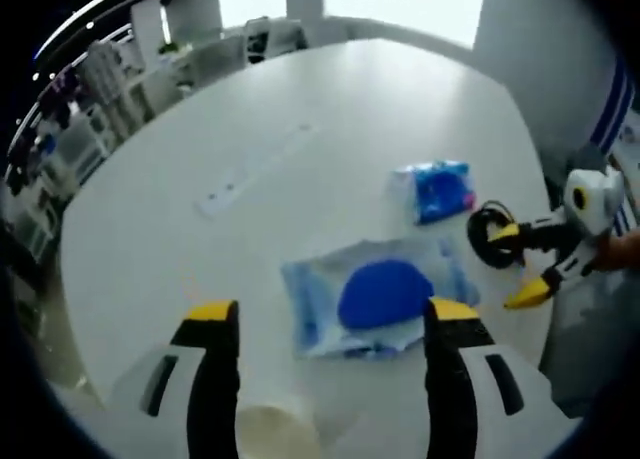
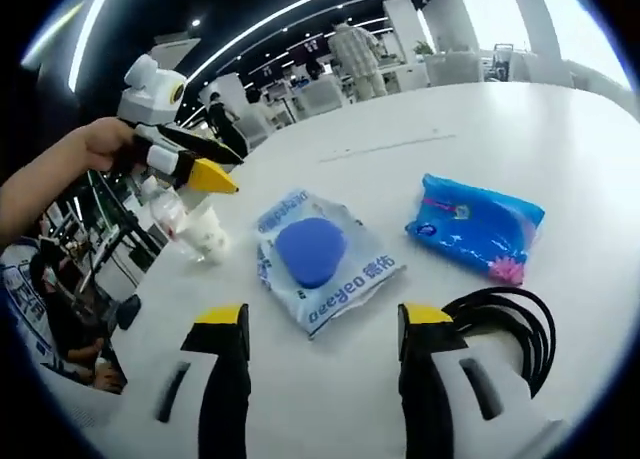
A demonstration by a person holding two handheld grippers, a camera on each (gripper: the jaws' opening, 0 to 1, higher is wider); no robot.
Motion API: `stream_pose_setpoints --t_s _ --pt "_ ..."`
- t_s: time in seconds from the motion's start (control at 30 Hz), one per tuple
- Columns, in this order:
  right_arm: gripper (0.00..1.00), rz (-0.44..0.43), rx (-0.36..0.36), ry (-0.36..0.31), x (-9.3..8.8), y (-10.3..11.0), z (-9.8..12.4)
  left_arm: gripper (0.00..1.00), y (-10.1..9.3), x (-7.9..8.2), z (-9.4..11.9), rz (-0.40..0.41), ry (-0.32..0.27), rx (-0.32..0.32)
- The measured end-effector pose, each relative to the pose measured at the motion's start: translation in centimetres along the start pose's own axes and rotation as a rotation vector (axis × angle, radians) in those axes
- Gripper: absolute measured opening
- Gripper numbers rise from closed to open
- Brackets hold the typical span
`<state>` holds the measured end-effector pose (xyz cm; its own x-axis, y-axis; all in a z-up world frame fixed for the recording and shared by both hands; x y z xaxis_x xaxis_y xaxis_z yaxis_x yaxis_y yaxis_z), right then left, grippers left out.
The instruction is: Arrange the tabletop items into an orderly group along one side of the table until the central work area is clear of visible clutter.
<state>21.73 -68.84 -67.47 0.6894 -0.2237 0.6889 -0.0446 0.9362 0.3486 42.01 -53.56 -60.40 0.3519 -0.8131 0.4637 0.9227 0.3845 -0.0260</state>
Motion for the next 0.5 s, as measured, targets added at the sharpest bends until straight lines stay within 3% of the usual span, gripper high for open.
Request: stream_pose_setpoints --t_s 0.1,0.23,0.5 --pt "0.60 0.002 -0.005 0.003 -0.2 0.2 -0.4 0.69 0.3 0.1 -1.0 -0.020 0.036 0.008" --pt "0.61 0.003 -0.003 -0.025 -0.2 0.4 -0.7 0.57 0.7 0.0 -2.1 -0.039 0.083 0.000" --pt "0.58 -0.033 -0.006 -0.042 -0.8 0.4 -1.8 0.54 0.7 -0.7 -4.4 -0.010 0.168 -0.042"
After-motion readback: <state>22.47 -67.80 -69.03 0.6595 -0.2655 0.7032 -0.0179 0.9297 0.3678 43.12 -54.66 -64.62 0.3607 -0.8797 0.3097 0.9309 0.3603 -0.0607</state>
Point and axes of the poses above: the point that each gripper's makers call its tool centre point, and the gripper's own axes: z roughly backward along the fingers, y roughly to its left, x roughly out of its top, the point moved 8 cm from there along z, roughly backward along the fingers, and after that the axes turned 8 degrees about y, right-handed, at the moved point
